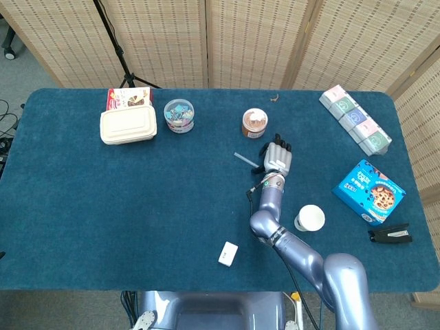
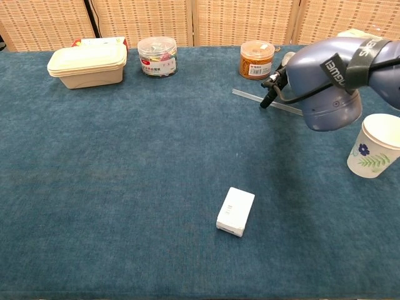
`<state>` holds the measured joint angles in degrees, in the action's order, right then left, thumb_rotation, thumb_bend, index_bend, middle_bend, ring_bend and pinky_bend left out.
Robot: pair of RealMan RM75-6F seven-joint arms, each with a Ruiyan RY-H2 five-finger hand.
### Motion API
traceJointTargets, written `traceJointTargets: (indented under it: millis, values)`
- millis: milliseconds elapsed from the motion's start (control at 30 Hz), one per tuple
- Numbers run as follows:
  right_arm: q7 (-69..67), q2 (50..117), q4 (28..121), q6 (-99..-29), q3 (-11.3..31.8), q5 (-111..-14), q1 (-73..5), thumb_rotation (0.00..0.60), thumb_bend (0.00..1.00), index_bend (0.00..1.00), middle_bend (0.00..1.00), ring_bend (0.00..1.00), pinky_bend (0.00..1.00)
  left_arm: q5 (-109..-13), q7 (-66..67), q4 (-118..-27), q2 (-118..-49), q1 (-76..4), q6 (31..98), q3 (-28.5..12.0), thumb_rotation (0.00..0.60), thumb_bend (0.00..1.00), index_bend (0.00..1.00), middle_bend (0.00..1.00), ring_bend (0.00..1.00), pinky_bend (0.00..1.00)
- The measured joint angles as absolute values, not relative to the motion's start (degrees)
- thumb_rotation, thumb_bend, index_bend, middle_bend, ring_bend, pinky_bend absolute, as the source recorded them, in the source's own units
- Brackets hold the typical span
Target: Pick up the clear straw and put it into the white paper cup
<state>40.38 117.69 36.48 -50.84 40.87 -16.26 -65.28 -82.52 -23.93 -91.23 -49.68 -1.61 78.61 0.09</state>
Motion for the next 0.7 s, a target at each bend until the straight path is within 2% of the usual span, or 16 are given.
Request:
traceJointTargets:
  millis: [467,700]
  values:
    - [42.87,117.15,38.28,-51.16,41.28,-14.47,-65.01,0.600,0.31,0.48,0.00,0.00,0.00,-82.95,-24.69,-90.93,-49.60,-1.35,79.09,0.20,0.600,0.00,0.00,0.00,0.00,0.00]
    - [44.01,117.01,38.24,-51.10,41.58,-13.41,-65.25,0.600,0.39,0.48,0.00,0.00,0.00,-83.00,-25.01,-90.80,-49.55,-1.35,79.07,0.21,0.600,0.00,0.00,0.00,0.00,0.00]
